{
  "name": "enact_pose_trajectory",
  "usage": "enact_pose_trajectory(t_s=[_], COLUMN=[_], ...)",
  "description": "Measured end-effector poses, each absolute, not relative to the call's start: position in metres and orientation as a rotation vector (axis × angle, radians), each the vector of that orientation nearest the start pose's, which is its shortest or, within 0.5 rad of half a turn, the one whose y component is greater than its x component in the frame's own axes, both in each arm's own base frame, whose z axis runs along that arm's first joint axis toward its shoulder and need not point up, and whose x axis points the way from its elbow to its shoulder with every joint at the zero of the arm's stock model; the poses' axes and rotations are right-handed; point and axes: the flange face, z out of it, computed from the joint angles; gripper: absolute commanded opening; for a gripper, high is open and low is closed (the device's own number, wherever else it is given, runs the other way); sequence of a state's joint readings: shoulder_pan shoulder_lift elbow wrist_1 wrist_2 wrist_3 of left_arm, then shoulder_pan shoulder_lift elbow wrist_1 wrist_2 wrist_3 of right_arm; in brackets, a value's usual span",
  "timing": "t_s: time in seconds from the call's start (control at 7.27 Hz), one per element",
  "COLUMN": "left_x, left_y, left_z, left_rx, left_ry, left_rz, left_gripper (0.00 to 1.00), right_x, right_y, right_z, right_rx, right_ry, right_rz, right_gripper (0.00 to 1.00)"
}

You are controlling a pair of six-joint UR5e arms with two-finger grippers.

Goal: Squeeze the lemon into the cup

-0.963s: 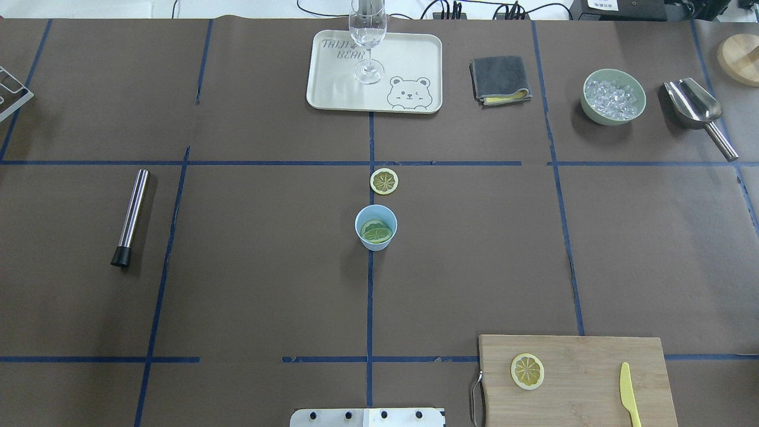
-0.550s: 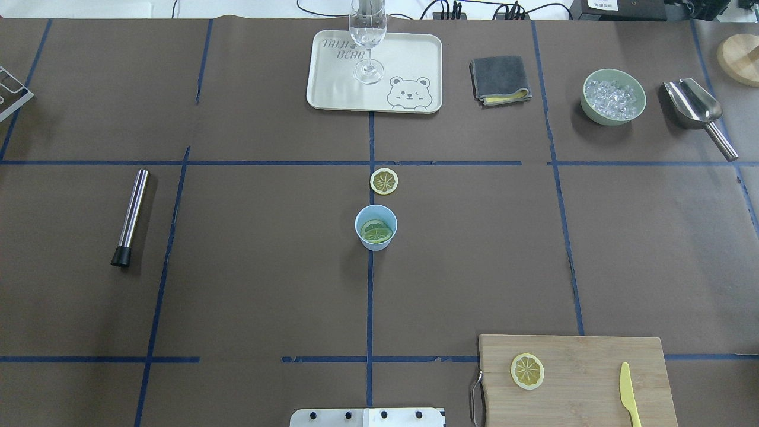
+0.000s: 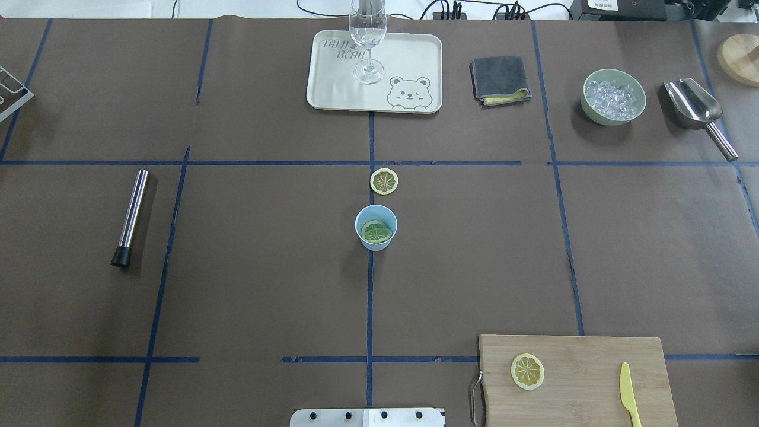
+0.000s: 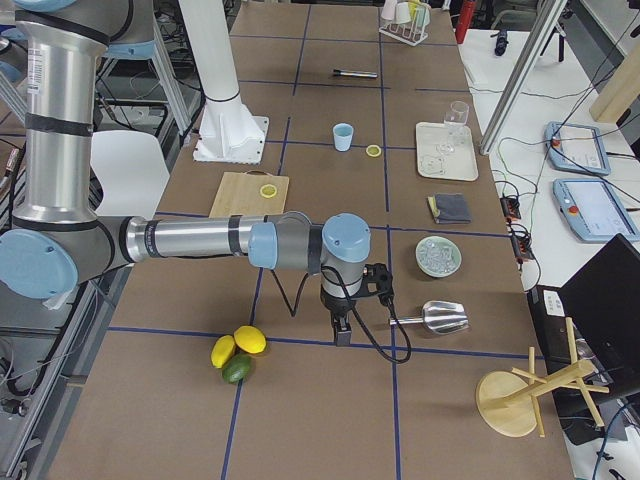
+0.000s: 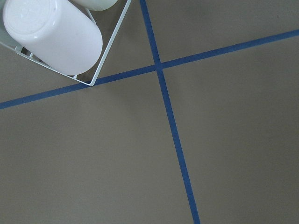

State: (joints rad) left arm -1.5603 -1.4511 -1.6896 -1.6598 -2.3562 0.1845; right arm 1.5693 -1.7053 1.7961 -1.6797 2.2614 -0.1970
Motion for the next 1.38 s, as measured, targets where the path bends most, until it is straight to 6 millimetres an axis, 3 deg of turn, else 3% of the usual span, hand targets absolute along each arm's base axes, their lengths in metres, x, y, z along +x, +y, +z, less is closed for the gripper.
enact_pose_trajectory(t_s=[0.96, 1.38], left_x=[-0.058, -0.058], left_y=[-0.447, -0.447], left_z=[0.644, 0.644], left_rx=[0.157, 0.157], left_ry=[0.776, 0.777], left_rz=[0.223, 0.223], left_gripper=[1.00, 1.00], right_x=[0.069, 0.068], right_y=[-0.424, -0.426], right_z=[0.650, 0.645], right_rx=[0.004, 0.009], right_ry=[-0.699, -0.710], right_rz=[-0.170, -0.157], right_gripper=[1.00, 1.00])
